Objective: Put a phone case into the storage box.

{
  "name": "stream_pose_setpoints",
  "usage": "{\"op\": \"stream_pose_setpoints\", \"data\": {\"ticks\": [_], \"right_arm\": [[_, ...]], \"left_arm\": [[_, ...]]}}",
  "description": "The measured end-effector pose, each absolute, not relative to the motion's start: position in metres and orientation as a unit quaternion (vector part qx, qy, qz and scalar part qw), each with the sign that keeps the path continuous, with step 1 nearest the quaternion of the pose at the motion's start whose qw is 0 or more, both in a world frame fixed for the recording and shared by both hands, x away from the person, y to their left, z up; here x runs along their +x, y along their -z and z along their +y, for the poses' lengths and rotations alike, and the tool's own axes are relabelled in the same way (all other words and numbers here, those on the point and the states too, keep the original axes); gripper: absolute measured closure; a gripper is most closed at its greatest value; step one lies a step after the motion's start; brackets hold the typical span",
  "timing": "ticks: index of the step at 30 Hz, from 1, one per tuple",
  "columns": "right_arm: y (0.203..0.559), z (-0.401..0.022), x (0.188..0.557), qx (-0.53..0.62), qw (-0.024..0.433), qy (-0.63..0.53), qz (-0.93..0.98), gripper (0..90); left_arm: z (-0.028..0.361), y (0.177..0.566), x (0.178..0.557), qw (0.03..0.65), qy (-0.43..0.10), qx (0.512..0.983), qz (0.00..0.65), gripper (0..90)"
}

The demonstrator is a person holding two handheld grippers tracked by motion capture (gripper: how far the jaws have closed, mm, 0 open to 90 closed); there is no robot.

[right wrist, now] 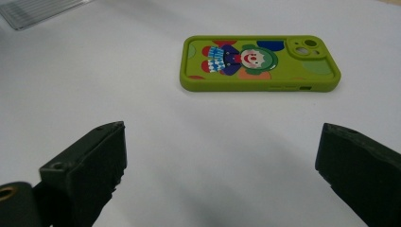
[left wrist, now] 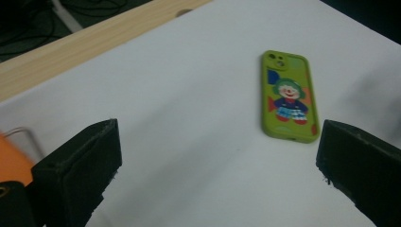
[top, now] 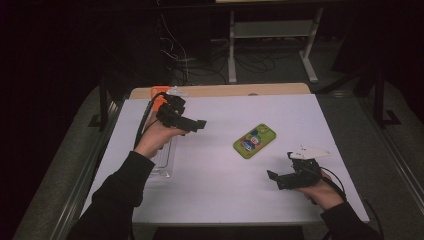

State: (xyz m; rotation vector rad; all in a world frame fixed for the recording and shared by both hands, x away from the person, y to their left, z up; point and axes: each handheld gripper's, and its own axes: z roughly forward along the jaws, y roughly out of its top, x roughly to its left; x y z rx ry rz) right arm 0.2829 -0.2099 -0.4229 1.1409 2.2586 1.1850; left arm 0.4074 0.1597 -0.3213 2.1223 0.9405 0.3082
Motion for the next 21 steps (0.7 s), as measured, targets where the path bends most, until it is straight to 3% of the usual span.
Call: {"op": "stream_pose_setpoints", "data": {"ticks": [11,21], "right_arm": [[0.425,-0.205,0.287,0.393,0.164,-0.414,0.804,1.9],[0.426,-0.206,0.287,0.390,0.162,-0.417,0.805,1.9]], "left_arm": [[0.120,0.351,0.407,0.397,-0.114,0.845,0.338,18.2],[0.089,0.395,0.427,0.385,-0.083,0.861,0.321,58.1]]}}
